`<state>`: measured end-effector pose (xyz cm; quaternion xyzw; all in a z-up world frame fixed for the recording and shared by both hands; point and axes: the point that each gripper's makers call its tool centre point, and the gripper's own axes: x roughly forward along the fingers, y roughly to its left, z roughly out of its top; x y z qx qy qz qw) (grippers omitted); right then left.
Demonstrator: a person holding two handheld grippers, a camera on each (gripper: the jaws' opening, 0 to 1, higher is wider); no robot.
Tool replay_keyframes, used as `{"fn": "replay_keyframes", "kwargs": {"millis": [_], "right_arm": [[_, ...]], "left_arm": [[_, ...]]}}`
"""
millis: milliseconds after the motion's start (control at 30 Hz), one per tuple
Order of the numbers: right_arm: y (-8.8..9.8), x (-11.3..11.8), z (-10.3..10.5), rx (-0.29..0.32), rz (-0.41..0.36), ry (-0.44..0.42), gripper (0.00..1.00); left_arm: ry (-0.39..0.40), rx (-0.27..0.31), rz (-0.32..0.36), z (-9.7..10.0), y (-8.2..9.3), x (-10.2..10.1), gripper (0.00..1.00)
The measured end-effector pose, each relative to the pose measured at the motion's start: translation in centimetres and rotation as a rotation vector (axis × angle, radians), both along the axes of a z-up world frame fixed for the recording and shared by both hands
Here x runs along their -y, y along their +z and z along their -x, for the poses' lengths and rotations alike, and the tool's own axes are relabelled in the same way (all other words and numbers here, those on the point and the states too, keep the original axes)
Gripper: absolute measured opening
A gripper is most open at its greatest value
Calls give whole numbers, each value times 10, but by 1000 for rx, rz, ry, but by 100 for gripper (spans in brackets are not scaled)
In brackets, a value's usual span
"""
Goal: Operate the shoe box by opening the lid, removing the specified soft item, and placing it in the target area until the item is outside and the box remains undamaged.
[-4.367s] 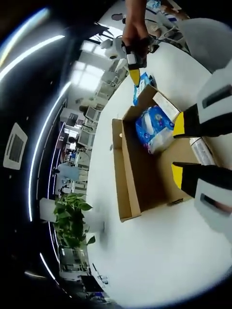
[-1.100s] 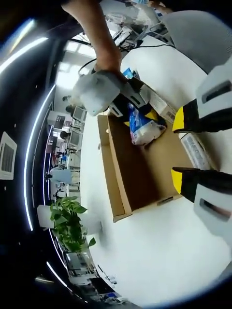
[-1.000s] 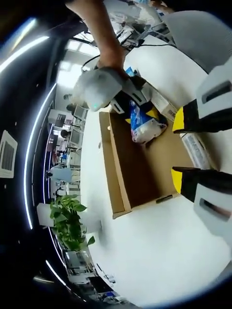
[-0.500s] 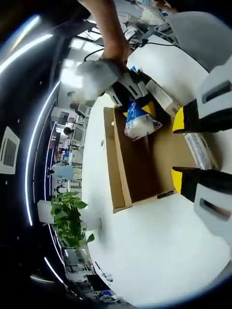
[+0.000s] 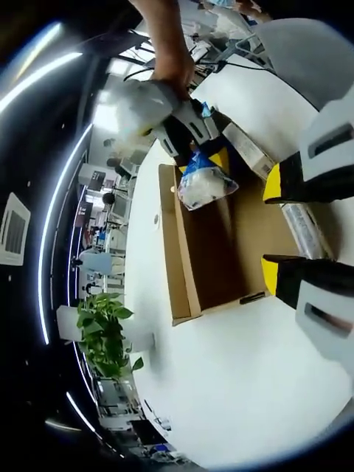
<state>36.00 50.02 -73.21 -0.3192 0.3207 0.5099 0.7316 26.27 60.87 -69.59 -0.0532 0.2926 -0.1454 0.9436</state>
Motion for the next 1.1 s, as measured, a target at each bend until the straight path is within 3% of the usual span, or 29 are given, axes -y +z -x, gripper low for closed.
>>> {"fn": "replay_keyframes", "kwargs": {"millis": [300,533,900,1100], "right_arm": [[24,-3,4,24,-56,2,30],[42,0,-1,15,-128,-47,30],[48,5,7,22,-137,-36,30],[65,6,10,56,-165,-22,30]], "left_arm": [[-4,1,-3,0,0,1,28],[0,6,-6,2,3,1,28],[10,10,1,5,8,3,28],[9,9,4,5,8,3,28]]}}
